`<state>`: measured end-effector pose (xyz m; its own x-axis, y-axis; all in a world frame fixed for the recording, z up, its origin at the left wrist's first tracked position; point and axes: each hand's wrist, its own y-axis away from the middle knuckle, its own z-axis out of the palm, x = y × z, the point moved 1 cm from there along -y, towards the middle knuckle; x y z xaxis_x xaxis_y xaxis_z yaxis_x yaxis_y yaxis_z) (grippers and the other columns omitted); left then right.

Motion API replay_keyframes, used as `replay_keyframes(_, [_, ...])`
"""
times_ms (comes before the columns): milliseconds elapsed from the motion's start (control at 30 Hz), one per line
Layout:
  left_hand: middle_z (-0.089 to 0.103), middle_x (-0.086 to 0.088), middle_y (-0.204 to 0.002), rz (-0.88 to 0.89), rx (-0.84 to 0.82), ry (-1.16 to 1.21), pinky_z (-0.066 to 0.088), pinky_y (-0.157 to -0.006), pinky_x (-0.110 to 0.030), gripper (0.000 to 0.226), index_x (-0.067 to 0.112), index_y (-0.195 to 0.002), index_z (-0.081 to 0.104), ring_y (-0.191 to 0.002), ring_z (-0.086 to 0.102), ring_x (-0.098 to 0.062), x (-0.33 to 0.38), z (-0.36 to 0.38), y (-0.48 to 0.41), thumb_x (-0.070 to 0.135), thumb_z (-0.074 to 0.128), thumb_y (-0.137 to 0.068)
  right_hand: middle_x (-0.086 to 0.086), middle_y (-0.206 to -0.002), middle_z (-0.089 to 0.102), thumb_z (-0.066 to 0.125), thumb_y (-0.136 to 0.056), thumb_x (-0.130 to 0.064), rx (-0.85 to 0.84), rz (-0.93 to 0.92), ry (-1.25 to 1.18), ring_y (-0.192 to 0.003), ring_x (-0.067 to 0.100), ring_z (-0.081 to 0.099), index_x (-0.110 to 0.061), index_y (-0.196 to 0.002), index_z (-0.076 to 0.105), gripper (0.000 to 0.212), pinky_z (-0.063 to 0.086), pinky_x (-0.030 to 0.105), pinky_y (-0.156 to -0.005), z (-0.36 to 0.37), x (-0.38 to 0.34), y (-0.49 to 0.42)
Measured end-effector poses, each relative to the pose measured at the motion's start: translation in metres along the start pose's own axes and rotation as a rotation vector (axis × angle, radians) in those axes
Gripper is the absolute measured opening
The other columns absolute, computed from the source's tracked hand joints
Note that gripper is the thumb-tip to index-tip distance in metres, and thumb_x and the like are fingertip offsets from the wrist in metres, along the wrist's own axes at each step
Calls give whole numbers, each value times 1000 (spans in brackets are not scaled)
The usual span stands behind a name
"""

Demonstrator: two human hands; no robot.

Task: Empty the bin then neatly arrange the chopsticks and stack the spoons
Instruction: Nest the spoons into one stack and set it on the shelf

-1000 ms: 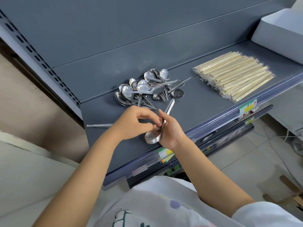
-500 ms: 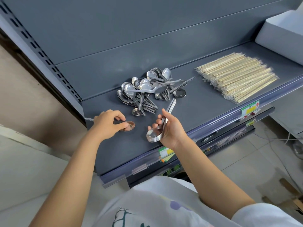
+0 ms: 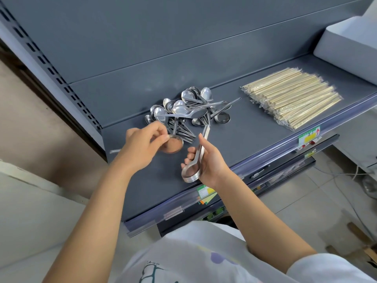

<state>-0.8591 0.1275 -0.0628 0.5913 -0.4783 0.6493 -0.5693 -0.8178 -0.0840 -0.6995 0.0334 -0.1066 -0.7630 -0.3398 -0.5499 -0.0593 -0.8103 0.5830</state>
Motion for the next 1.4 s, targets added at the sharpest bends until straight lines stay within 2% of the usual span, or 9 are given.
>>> replay_keyframes(167, [58, 17, -92, 189, -87, -180, 26, -88, -10, 16, 35, -94, 53, -97, 23, -6, 52, 35, -1, 24, 43, -100, 10, -73, 61, 45, -94, -44, -140, -27, 121, -65, 23, 59, -8, -83, 69, 45, 49, 32, -65, 4, -3, 3])
replay_keyframes(300, [55, 15, -99, 296, -85, -331, 13, -101, -29, 15, 30, -102, 54, -100, 29, -2, 57, 52, -1, 21, 42, -100, 9, -76, 61, 46, -92, -37, -196, 6, 8, -68, 22, 61, -7, -87, 64, 35, 50, 26, -60, -4, -6, 7])
replay_keyframes(567, [61, 15, -96, 437, -92, -180, 11, -95, -23, 23, 32, -80, 72, -100, 27, 1, 54, 66, 5, 13, 62, -87, 3, -73, 57, 51, -89, -52, -99, -1, 0, -68, 17, 50, -17, -82, 72, 42, 31, 24, -63, -12, -1, -6])
replay_keyframes(733, [62, 18, -99, 307, 4, 24, 23, -102, -27, 21, 32, -88, 71, -104, 47, -5, 46, 57, 4, 18, 78, -74, 0, -64, 49, 59, -88, -44, -60, 5, -104, -59, 13, 56, -12, -77, 54, 33, 36, 22, -64, -14, -1, -6])
replay_keyframes(867, [64, 15, -99, 163, 82, 188, 42, -89, -23, 28, 27, -96, 70, -98, 55, -2, 36, 48, 3, 34, 80, -71, -3, -55, 44, 58, -91, -32, -40, -9, -123, -48, 12, 50, -14, -70, 52, 29, 45, 23, -52, -8, -1, -3])
replay_keyframes(933, [64, 14, -100, 31, 165, 262, 43, -84, -13, 26, 27, -100, 68, -95, 57, -2, 31, 44, 1, 32, 77, -76, -1, -55, 44, 60, -91, -29, -32, -2, -132, -51, 16, 53, -12, -71, 54, 28, 54, 31, -65, -5, 1, -5])
replay_keyframes(1033, [63, 10, -102, -153, 276, 109, 46, -80, -27, 26, 24, -109, 61, -90, 57, -12, 17, 39, -7, 32, 67, -85, 1, -54, 42, 61, -91, -28, -4, -9, -108, -52, 18, 50, -12, -68, 51, 29, 53, 40, -79, -4, 2, -8])
replay_keyframes(1233, [63, 11, -82, -371, 142, -50, 47, -70, -30, 25, 21, -91, 64, -84, 62, -15, 6, 36, -27, 45, 59, -88, 1, -55, 42, 60, -91, -27, -6, 10, -125, -51, 17, 49, -12, -71, 51, 27, 54, 40, -83, -4, 3, -9])
replay_keyframes(1400, [65, -11, -72, -413, 61, -42, 48, -64, -34, 25, 2, -78, 66, -65, 54, -23, 8, 37, -37, 22, 54, -86, 1, -55, 42, 59, -92, -28, 0, 12, -144, -52, 17, 48, -12, -72, 51, 27, 54, 39, -82, -3, 2, -8])
